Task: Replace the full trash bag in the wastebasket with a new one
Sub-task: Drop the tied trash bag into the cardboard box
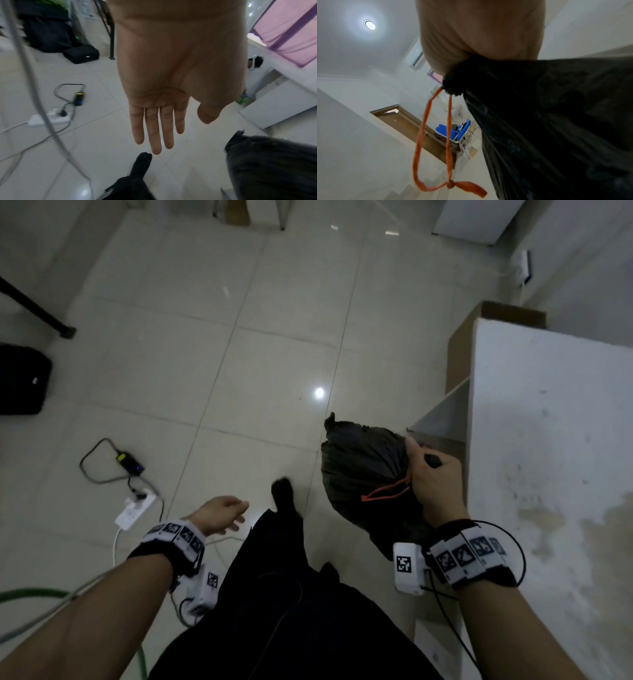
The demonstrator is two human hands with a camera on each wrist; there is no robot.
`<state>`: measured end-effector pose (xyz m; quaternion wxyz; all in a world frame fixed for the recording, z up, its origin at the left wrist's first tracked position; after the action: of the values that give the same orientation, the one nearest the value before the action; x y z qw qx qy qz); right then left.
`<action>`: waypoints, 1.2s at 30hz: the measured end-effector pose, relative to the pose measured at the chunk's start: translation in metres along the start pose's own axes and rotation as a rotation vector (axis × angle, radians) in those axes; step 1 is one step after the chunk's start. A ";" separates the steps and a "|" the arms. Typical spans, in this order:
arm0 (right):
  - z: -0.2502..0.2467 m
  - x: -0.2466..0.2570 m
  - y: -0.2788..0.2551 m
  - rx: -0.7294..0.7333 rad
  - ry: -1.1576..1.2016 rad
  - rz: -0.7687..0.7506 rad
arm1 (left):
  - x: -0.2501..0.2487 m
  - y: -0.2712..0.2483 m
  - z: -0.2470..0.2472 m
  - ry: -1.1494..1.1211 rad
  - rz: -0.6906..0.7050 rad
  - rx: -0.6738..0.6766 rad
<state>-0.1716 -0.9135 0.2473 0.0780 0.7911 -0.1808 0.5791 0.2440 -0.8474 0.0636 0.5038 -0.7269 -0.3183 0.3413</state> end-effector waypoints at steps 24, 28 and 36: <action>-0.012 0.044 0.539 -0.292 0.205 0.066 | -0.565 0.162 -0.179 0.267 -0.060 -0.020; -0.032 0.039 0.619 -0.309 0.189 0.088 | -0.691 0.165 -0.165 0.275 0.025 -0.036; -0.141 -0.016 0.757 -0.565 0.139 0.144 | -0.993 0.180 -0.025 0.281 0.317 0.150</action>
<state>-0.5854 -1.5618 0.2119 0.2658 0.6817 -0.3848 0.5626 -0.2751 -1.7137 0.0729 0.5361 -0.7687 -0.1005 0.3341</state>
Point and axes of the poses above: each hand's wrist, its own y-axis towards the middle knuckle, its own z-axis out of the palm, x = y × z, the point moved 10 cm from there along y, towards the middle knuckle, and after that the axes turned 13 degrees about -z, right-handed, at the moved point
